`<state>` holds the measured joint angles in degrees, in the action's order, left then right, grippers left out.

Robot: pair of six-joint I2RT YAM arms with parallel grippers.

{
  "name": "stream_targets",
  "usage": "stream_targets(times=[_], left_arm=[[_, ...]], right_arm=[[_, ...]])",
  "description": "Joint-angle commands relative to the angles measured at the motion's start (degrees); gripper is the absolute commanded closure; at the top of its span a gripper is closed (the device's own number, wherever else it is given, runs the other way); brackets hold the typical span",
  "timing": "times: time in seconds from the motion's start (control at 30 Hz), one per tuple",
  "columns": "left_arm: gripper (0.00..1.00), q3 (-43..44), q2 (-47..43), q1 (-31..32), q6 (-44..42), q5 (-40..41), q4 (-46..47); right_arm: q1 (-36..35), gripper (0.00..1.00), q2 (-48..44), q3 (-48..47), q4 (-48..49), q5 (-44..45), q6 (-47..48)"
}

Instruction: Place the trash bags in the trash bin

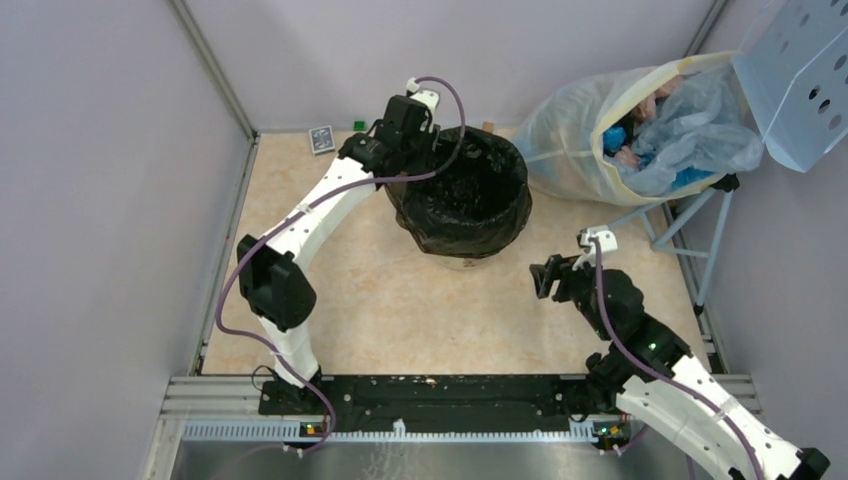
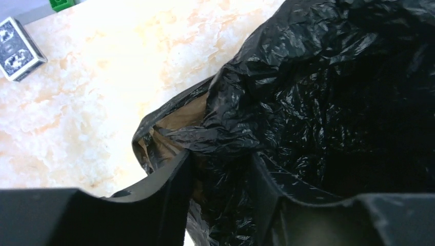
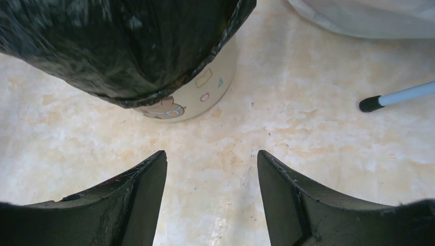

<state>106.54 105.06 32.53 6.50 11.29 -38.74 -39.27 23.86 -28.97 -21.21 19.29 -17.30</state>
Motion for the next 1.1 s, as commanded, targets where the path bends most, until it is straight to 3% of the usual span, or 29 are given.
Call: stream_targets(times=[0.0,0.17,0.27,0.43,0.6,0.77,0.87,0.97,1.07], left_arm=[[0.42,1.0,-3.4,-0.4,1.9,-4.0,3.2],[0.14,-8.6,-13.7,-1.1,6.4,-3.7,7.3],[0.01,-21.9,-22.3,-6.4,13.5,-2.0,12.3],[0.01,-47.6,-36.2,-21.8,24.4,-13.2,25.6],[0.01,-66.6,-44.5,-22.8,25.0,-3.7,40.3],[0.01,-80.7,-47.9,-22.7,26.2,-4.8,58.2],[0.01,-86.1,-46.3,-22.6,23.6,-4.0,67.4],[0.01,-86.2,-43.0,-22.6,20.8,-1.3,67.8],[0.01,-86.7,-40.3,-22.6,16.7,0.2,70.4]], right_arm=[[-0.5,0.35,0.5,3.7,12.1,-1.3,1.7],[0.5,0.2,4.8,6.6,15.8,5.2,0.5],[9.2,0.19,4.7,8.5,18.7,-0.1,-2.4],[27.8,0.17,9.0,12.9,28.2,-16.8,-5.7],[30.0,0.03,18.1,11.8,32.9,-9.4,-3.3],[30.0,0.01,25.0,14.7,45.5,-3.3,-3.9],[30.0,0.01,27.0,16.3,52.5,1.7,-4.3],[30.0,0.01,28.4,16.9,59.4,-5.7,7.9],[30.0,0.01,30.8,17.1,61.6,-3.8,13.5]])
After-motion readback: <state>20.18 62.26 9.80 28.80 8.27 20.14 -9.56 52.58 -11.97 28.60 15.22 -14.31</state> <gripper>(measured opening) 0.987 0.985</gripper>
